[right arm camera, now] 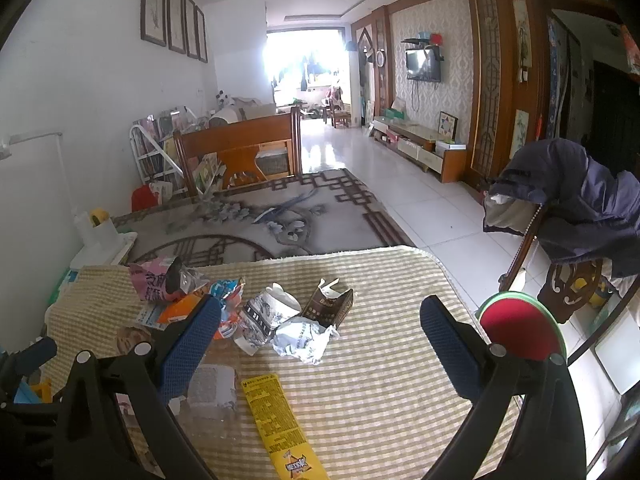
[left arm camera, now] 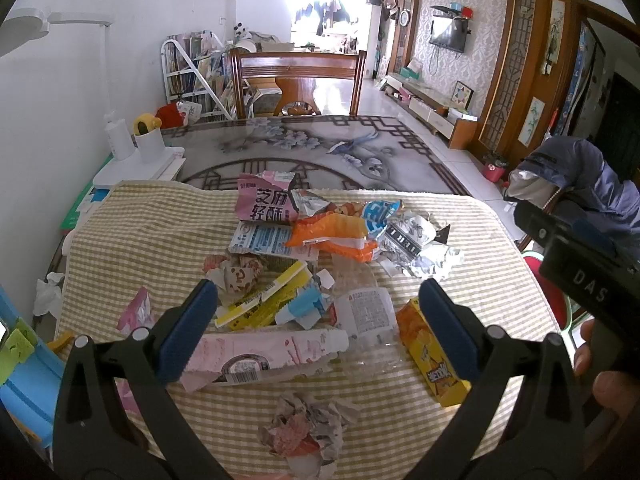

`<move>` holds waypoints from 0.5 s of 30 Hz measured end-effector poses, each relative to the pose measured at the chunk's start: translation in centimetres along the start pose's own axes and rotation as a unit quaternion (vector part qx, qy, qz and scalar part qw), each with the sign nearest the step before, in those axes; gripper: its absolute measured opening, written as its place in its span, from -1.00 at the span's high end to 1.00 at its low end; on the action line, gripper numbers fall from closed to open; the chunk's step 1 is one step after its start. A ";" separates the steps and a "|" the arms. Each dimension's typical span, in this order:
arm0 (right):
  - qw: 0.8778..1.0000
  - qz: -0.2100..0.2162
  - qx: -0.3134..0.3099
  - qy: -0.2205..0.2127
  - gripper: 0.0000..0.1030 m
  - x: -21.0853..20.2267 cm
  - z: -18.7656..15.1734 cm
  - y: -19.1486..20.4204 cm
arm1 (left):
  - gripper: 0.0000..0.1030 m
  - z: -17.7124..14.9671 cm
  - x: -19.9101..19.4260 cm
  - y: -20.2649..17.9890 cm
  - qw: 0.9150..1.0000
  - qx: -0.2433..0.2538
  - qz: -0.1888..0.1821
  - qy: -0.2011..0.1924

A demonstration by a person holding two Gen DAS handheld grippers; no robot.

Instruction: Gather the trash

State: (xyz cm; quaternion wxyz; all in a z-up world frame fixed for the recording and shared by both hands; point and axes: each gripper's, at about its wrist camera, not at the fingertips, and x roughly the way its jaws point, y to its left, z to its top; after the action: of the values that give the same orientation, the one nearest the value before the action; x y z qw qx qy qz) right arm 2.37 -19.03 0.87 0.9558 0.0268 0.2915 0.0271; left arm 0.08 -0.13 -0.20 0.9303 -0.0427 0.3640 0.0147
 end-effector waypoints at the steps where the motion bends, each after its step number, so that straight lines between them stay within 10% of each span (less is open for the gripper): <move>1: 1.000 0.000 0.000 0.001 -0.86 0.0 -0.1 0.0 | -0.92 0.0 0.0 0.0 1.000 0.000 0.000 0.000; 15: 1.000 -0.003 -0.006 0.019 -0.86 0.4 -0.7 -0.5 | -0.92 -1.1 0.5 1.5 1.000 -0.007 0.001 0.019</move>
State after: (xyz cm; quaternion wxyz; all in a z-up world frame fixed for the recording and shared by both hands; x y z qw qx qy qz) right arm 2.37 -19.48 0.03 0.9502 0.0200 0.3099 0.0264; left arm -0.41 1.29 -1.46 0.9227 -0.0494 0.3819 0.0169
